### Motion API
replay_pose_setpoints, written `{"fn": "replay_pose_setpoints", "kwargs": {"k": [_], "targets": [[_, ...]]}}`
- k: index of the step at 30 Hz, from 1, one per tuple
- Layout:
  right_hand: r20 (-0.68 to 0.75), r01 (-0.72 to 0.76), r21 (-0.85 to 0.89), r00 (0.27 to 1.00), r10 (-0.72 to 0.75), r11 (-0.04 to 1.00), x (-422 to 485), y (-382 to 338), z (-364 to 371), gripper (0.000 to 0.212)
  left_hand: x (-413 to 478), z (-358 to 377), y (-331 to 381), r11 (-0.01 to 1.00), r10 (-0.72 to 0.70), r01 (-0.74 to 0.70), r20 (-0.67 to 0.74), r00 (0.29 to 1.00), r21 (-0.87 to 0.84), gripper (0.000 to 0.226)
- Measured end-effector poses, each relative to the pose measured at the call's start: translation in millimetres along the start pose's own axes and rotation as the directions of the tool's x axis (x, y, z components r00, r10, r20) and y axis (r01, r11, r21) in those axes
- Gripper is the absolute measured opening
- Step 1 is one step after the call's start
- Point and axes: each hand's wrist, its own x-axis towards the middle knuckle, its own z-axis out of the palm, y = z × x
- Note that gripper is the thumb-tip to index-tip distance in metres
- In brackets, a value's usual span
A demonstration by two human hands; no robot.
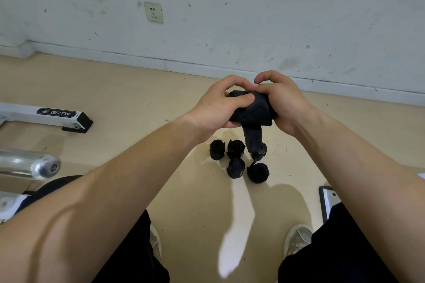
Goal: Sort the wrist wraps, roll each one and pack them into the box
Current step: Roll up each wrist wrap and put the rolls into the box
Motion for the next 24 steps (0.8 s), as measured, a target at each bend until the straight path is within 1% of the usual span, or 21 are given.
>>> {"fn": "replay_pose_setpoints", "kwargs": {"k": [3,5,7,9,10,11,12,14,15,16,17,18,19,20,22,23,24], "targets": [[0.01,-0.064,-0.008,0.998,0.064,0.998,1,0,-2,0.023,1,0,1,0.999,-0.035,0.035,0.009,0.999,-0.022,0.014],[-0.049,-0.038,-0.033,0.998,0.036,0.999,3,1,-1,0.018,2,-2,3,0.994,-0.072,0.072,-0.005,0.997,-0.078,0.015],[-0.152,0.072,-0.122,0.984,-0.09,0.99,4,2,0,0.011,4,-6,6,0.979,-0.129,0.121,-0.036,0.991,-0.167,0.017],[-0.204,0.215,-0.251,0.941,-0.269,0.944,1,0,1,0.015,5,-15,9,0.955,-0.197,0.171,-0.085,0.977,-0.241,0.018],[-0.181,0.281,-0.304,0.921,-0.345,0.91,-3,-3,0,0.019,6,-19,9,0.944,-0.228,0.192,-0.111,0.967,-0.267,0.016],[-0.116,0.337,-0.341,0.911,-0.395,0.878,-7,-6,-1,0.023,6,-24,10,0.933,-0.256,0.209,-0.135,0.957,-0.292,0.013],[-0.012,0.379,-0.367,0.911,-0.412,0.849,-11,-9,-2,0.027,7,-28,10,0.921,-0.283,0.222,-0.157,0.946,-0.319,0.012],[0.24,0.427,-0.448,0.904,-0.354,0.786,-20,-13,-5,0.032,8,-34,11,0.896,-0.325,0.24,-0.181,0.928,-0.374,0.011],[0.347,0.451,-0.517,0.887,-0.303,0.728,-24,-14,-7,0.034,9,-37,11,0.883,-0.342,0.249,-0.18,0.922,-0.398,0.012],[0.427,0.477,-0.587,0.869,-0.251,0.654,-26,-13,-9,0.038,10,-38,11,0.869,-0.358,0.258,-0.176,0.917,-0.423,0.013],[0.477,0.499,-0.647,0.855,-0.205,0.577,-26,-11,-11,0.044,10,-40,11,0.856,-0.371,0.264,-0.172,0.912,-0.445,0.014],[0.496,0.513,-0.692,0.849,-0.181,0.508,-26,-9,-12,0.05,10,-41,12,0.845,-0.382,0.268,-0.172,0.908,-0.462,0.015],[0.49,0.523,-0.722,0.849,-0.2,0.453,-25,-7,-12,0.051,10,-41,12,0.838,-0.391,0.271,-0.173,0.904,-0.474,0.016],[0.47,0.538,-0.734,0.843,-0.263,0.414,-23,-5,-11,0.045,10,-41,12,0.833,-0.397,0.274,-0.174,0.901,-0.482,0.016],[0.422,0.579,-0.724,0.802,-0.423,0.375,-21,-3,-9,0.024,10,-40,11,0.829,-0.401,0.277,-0.171,0.9,-0.486,0.017],[0.409,0.595,-0.715,0.782,-0.47,0.367,-20,-3,-8,0.018,10,-39,11,0.829,-0.402,0.279,-0.168,0.9,-0.484,0.018],[0.406,0.604,-0.711,0.77,-0.493,0.359,-20,-4,-7,0.016,10,-37,9,0.831,-0.401,0.28,-0.169,0.9,-0.48,0.021]]}}
